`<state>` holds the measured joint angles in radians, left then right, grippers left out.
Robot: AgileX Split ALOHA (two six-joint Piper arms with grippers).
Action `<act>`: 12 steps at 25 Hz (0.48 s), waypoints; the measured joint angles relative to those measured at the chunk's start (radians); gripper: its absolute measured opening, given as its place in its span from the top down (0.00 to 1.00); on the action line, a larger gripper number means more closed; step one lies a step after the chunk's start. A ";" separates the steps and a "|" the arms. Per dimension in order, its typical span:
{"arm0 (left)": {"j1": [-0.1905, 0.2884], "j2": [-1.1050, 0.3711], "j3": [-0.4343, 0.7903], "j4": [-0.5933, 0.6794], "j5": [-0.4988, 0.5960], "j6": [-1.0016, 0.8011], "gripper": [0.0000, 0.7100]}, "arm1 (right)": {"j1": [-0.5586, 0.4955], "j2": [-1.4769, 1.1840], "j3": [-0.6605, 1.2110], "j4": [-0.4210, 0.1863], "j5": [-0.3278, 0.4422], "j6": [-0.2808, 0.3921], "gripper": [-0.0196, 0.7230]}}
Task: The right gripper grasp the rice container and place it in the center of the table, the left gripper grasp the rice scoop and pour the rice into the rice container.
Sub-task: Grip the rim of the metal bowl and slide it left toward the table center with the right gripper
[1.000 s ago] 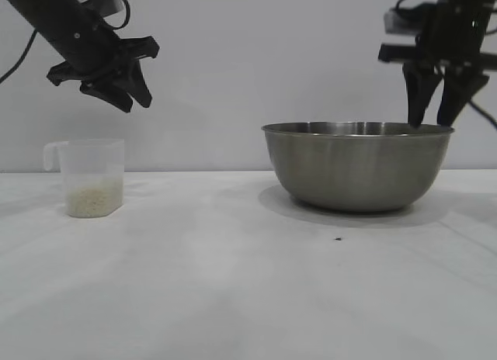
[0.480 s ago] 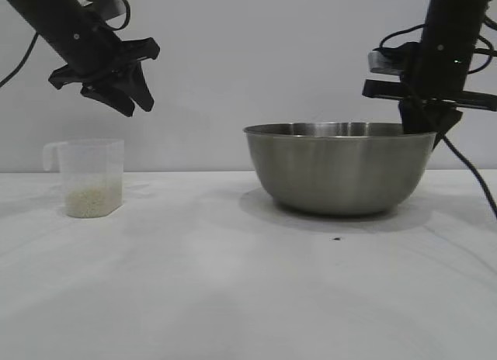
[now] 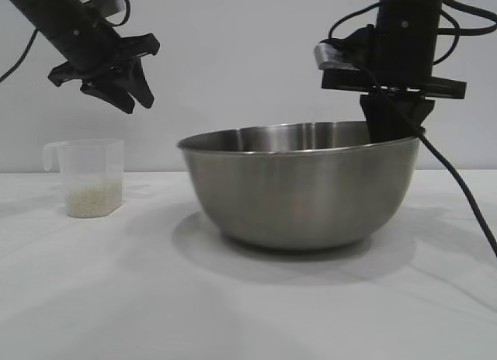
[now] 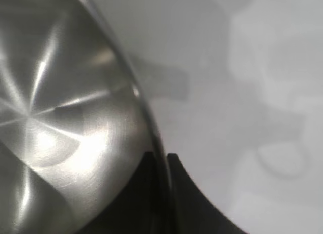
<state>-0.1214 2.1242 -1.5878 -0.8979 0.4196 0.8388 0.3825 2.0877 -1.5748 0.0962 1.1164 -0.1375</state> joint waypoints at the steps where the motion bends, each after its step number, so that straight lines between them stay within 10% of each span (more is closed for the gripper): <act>1: 0.000 0.000 0.000 0.000 0.005 0.000 0.69 | 0.013 -0.004 0.015 0.000 -0.004 0.000 0.97; 6: 0.000 0.000 0.000 0.015 0.036 0.000 0.69 | 0.054 -0.010 0.057 0.011 -0.041 0.000 0.97; 12: 0.000 -0.002 0.000 0.028 0.048 -0.002 0.69 | 0.060 -0.029 0.070 -0.023 -0.105 -0.007 0.63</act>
<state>-0.1214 2.1219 -1.5878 -0.8697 0.4675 0.8369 0.4424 2.0588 -1.5050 0.0727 1.0116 -0.1444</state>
